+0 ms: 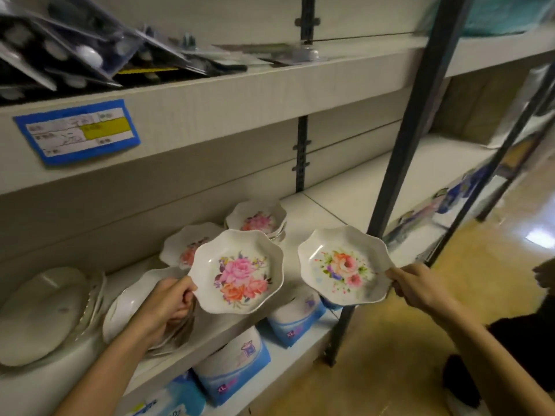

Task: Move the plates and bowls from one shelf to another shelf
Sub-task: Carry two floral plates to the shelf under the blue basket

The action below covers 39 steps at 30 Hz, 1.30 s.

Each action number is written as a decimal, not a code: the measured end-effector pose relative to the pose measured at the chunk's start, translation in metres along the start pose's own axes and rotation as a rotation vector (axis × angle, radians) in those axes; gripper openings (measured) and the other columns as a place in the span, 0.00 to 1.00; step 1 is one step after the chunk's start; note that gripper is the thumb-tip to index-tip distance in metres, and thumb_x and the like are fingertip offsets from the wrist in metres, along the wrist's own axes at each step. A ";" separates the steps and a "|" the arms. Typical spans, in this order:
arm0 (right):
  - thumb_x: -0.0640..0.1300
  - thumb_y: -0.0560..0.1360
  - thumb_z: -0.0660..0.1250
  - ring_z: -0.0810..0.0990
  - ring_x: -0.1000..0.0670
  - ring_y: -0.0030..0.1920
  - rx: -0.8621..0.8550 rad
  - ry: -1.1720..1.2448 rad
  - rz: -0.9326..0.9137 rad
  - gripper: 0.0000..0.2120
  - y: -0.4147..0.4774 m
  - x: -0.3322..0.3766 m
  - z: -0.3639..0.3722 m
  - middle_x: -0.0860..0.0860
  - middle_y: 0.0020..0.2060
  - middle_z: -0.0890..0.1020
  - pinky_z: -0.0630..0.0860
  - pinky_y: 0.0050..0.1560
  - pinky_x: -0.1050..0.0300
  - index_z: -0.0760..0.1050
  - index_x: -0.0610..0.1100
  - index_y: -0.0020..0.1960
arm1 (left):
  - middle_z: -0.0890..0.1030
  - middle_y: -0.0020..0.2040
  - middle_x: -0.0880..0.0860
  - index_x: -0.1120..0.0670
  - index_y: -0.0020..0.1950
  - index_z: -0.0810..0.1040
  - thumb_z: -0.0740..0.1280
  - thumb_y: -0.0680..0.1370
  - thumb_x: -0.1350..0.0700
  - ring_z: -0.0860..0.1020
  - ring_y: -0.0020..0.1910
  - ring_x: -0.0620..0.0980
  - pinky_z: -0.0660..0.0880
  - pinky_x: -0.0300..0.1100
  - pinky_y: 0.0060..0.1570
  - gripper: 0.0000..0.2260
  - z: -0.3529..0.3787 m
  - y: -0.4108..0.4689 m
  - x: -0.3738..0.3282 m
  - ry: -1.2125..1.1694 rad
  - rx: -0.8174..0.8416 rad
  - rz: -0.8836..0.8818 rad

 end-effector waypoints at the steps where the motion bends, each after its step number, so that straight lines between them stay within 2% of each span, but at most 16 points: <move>1: 0.42 0.77 0.60 0.65 0.51 0.23 0.003 0.017 0.015 0.21 0.002 -0.007 -0.011 0.48 0.22 0.70 0.63 0.27 0.60 0.71 0.41 0.26 | 0.59 0.19 0.50 0.57 0.26 0.63 0.57 0.76 0.64 0.54 0.15 0.42 0.52 0.30 0.18 0.17 0.014 -0.001 -0.004 0.005 0.015 0.009; 10: 0.42 0.74 0.61 0.60 0.52 0.20 -0.038 0.036 0.052 0.22 0.040 -0.080 -0.114 0.50 0.19 0.66 0.59 0.27 0.59 0.66 0.44 0.21 | 0.60 0.20 0.50 0.57 0.25 0.64 0.58 0.75 0.63 0.55 0.17 0.43 0.52 0.30 0.18 0.17 0.150 -0.010 -0.032 0.055 0.097 0.013; 14: 0.42 0.74 0.61 0.60 0.51 0.22 -0.062 0.061 0.049 0.20 0.055 -0.108 -0.158 0.50 0.19 0.67 0.59 0.28 0.59 0.66 0.43 0.24 | 0.60 0.23 0.51 0.56 0.25 0.64 0.58 0.74 0.64 0.54 0.18 0.44 0.52 0.32 0.19 0.17 0.208 -0.011 -0.040 0.036 0.115 0.018; 19: 0.41 0.74 0.61 0.61 0.51 0.22 -0.101 0.073 0.077 0.21 0.075 -0.144 -0.208 0.52 0.17 0.67 0.59 0.28 0.59 0.67 0.43 0.23 | 0.59 0.21 0.50 0.56 0.24 0.64 0.58 0.74 0.63 0.54 0.17 0.44 0.52 0.32 0.21 0.17 0.277 -0.010 -0.056 0.062 0.156 0.019; 28: 0.41 0.75 0.61 0.61 0.51 0.23 -0.121 0.118 0.124 0.18 0.131 -0.188 -0.274 0.49 0.21 0.68 0.59 0.27 0.58 0.69 0.40 0.27 | 0.62 0.21 0.50 0.56 0.25 0.66 0.57 0.76 0.62 0.56 0.17 0.43 0.54 0.32 0.16 0.17 0.376 0.012 -0.088 0.092 0.207 0.026; 33: 0.41 0.76 0.60 0.62 0.51 0.24 -0.105 0.124 0.122 0.16 0.188 -0.200 -0.309 0.48 0.22 0.68 0.59 0.27 0.58 0.71 0.39 0.31 | 0.65 0.22 0.50 0.56 0.27 0.68 0.58 0.76 0.62 0.59 0.18 0.43 0.57 0.32 0.17 0.16 0.426 0.040 -0.101 0.022 0.184 0.015; 39: 0.45 0.77 0.61 0.64 0.51 0.24 -0.068 0.040 0.063 0.18 0.274 -0.198 -0.343 0.48 0.23 0.69 0.62 0.28 0.57 0.72 0.41 0.29 | 0.60 0.19 0.49 0.56 0.26 0.65 0.58 0.76 0.63 0.56 0.16 0.43 0.53 0.31 0.17 0.17 0.471 0.081 -0.126 -0.016 0.092 0.006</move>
Point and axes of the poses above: each hand's wrist, its own y-axis towards the middle knuckle, its own z-axis out of the palm, x = y × z, the point moved 5 cm from there along y, towards the middle knuckle
